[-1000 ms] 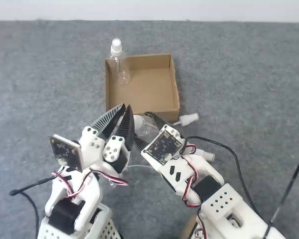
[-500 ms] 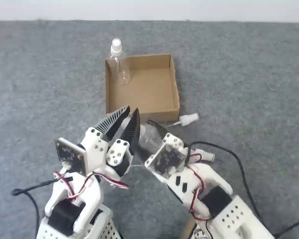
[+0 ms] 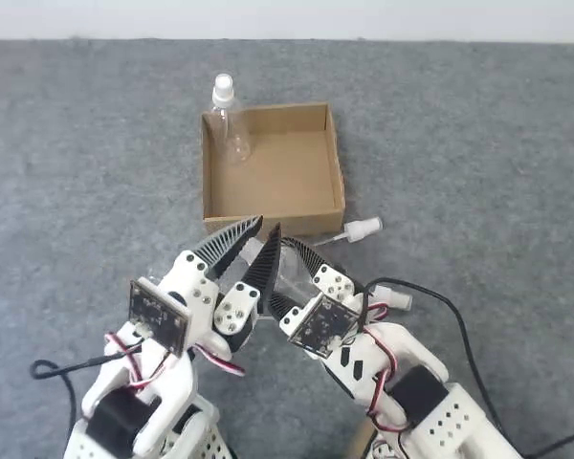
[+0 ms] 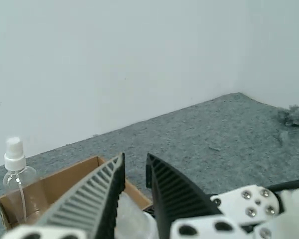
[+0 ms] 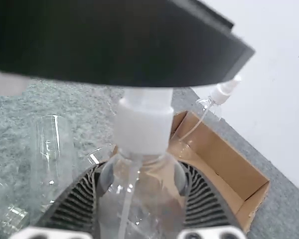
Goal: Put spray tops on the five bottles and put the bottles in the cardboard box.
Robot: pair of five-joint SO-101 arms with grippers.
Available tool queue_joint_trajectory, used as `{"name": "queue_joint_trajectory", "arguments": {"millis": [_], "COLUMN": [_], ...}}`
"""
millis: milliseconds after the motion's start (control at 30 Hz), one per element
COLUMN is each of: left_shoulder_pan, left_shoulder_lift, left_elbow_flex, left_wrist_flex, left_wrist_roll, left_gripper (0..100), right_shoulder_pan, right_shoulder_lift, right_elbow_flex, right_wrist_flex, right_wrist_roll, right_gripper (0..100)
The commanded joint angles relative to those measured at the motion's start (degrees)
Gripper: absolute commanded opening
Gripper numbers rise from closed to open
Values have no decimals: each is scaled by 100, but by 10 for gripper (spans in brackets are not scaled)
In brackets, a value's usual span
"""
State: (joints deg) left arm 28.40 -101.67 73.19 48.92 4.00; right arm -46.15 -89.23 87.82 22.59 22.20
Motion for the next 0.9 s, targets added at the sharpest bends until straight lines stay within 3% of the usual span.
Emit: {"name": "queue_joint_trajectory", "arguments": {"millis": [0, 233, 467, 867], "left_shoulder_pan": [114, 105, 79, -1363], "left_shoulder_lift": [9, 9, 9, 0], "left_elbow_flex": [-163, -892, -1007, -1895], "left_wrist_flex": [193, 835, 967, 958], "left_wrist_roll": [-114, -132, -132, -123], "left_gripper": [62, 70, 186, 188], "right_shoulder_pan": [-75, -75, -75, -75], "right_shoulder_lift": [-312, -303, -303, -303], "right_elbow_flex": [-167, -158, -167, -167], "right_wrist_flex": [-31, -40, -40, -40], "right_wrist_roll": [62, 62, 9, -141], "right_gripper": [6, 6, 6, 6]}}
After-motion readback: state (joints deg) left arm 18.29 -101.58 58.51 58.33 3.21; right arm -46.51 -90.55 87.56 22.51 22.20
